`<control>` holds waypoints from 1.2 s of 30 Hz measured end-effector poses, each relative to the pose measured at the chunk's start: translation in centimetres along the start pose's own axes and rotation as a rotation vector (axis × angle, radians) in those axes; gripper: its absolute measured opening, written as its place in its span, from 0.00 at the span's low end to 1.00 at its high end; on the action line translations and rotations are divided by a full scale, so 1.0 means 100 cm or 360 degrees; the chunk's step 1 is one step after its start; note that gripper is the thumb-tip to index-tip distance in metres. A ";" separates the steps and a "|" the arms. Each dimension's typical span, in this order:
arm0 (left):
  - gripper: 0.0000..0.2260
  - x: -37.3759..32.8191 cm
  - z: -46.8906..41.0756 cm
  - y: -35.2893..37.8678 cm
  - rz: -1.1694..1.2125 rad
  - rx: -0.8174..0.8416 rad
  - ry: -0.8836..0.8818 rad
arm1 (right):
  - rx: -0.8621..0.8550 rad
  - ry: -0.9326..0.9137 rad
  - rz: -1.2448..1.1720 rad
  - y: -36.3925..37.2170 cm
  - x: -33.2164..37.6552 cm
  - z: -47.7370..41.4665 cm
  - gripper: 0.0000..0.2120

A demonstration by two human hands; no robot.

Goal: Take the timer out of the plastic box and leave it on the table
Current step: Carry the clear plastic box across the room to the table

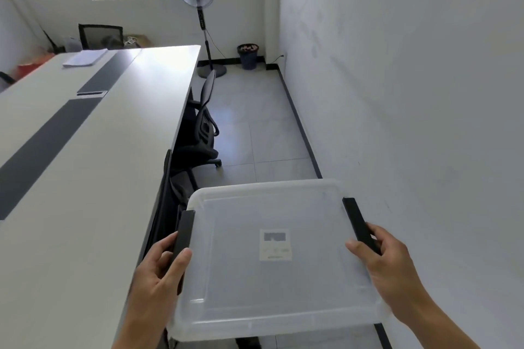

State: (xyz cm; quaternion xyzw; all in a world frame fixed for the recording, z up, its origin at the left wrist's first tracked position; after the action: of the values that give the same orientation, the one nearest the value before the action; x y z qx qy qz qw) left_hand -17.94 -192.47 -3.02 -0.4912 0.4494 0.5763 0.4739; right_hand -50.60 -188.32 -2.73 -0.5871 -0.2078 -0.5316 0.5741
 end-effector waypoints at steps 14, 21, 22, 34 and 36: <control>0.14 -0.038 -0.360 0.036 -0.0029 0.0176 0.0024 | -0.0114 0.0036 -0.0079 0.093 0.132 -0.282 0.09; 0.12 -0.038 -0.499 0.091 -0.0003 0.0243 0.0018 | -0.0140 0.0097 -0.0045 0.107 0.158 -0.419 0.08; 0.12 -0.037 -0.522 0.102 -0.0015 0.0243 0.0008 | -0.0146 0.0102 -0.0054 0.109 0.161 -0.443 0.08; 0.13 -0.082 -0.778 0.227 0.0050 0.0118 0.0047 | -0.0094 0.0004 -0.0110 0.103 0.247 -0.751 0.09; 0.12 -0.081 -0.817 0.237 0.0082 0.0070 0.0032 | -0.0063 -0.0005 -0.0101 0.111 0.261 -0.794 0.09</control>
State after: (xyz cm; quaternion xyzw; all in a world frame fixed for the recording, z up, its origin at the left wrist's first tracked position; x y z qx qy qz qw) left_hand -29.37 -277.21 -3.06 -0.4748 0.4792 0.5733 0.4650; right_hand -62.60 -271.76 -3.10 -0.5923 -0.2166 -0.5526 0.5450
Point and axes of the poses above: each hand's wrist, its own z-axis away from the middle knuckle, its own y-axis out of the palm, x = y × z, the point moved 2 cm from there along -z, towards the middle knuckle, and after that the axes turned 13 degrees about z, right-handed, at the moved point
